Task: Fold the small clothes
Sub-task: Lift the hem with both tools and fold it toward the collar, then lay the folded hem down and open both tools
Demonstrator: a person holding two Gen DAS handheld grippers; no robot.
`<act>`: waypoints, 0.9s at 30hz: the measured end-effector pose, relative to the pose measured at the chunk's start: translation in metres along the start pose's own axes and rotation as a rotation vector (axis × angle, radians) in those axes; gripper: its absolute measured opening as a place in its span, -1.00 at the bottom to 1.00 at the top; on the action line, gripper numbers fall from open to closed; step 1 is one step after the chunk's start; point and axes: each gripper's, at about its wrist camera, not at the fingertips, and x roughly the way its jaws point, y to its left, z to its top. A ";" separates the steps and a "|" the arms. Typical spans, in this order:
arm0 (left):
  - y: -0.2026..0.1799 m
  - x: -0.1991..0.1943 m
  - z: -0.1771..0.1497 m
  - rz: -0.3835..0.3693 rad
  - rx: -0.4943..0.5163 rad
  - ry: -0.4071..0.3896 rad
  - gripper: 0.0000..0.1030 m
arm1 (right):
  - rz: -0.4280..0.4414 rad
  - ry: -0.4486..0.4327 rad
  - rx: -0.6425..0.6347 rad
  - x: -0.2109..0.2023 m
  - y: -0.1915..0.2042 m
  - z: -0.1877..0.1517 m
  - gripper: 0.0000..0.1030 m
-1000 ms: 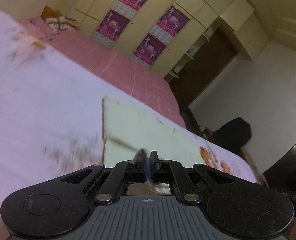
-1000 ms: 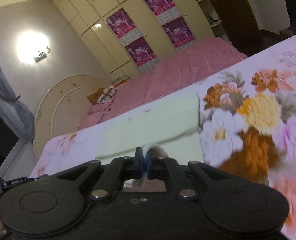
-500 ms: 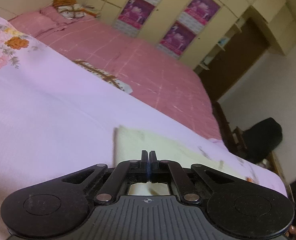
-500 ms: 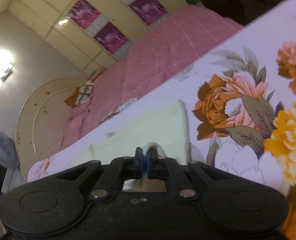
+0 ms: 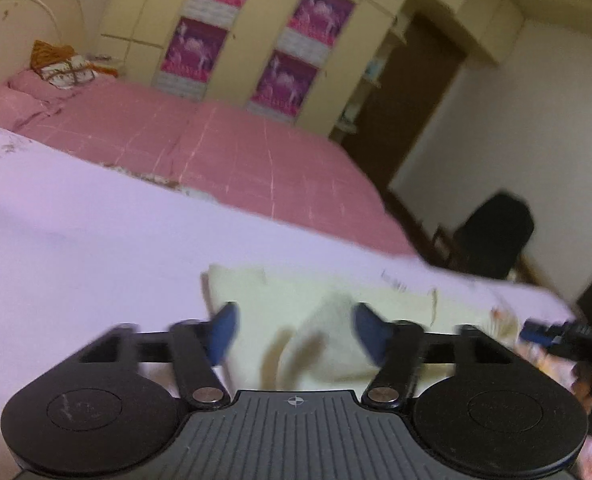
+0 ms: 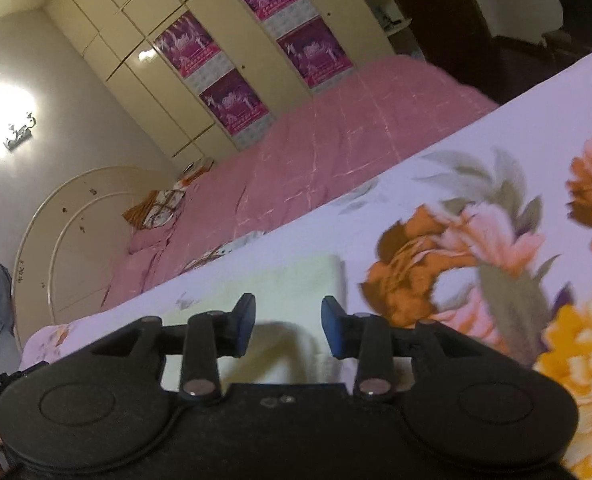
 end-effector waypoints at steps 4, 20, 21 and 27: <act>0.001 0.011 0.001 0.012 0.043 0.048 0.11 | -0.012 0.027 -0.060 -0.002 0.000 -0.003 -0.32; -0.036 0.017 -0.002 0.069 0.212 0.092 -0.94 | -0.143 0.142 -0.444 0.049 0.052 -0.012 -0.92; -0.037 0.009 -0.001 0.056 0.209 0.050 -0.94 | -0.150 0.123 -0.464 0.045 0.056 -0.013 -0.92; -0.035 -0.014 0.010 0.032 0.167 -0.130 -0.94 | -0.126 -0.073 -0.508 0.013 0.068 -0.009 -0.93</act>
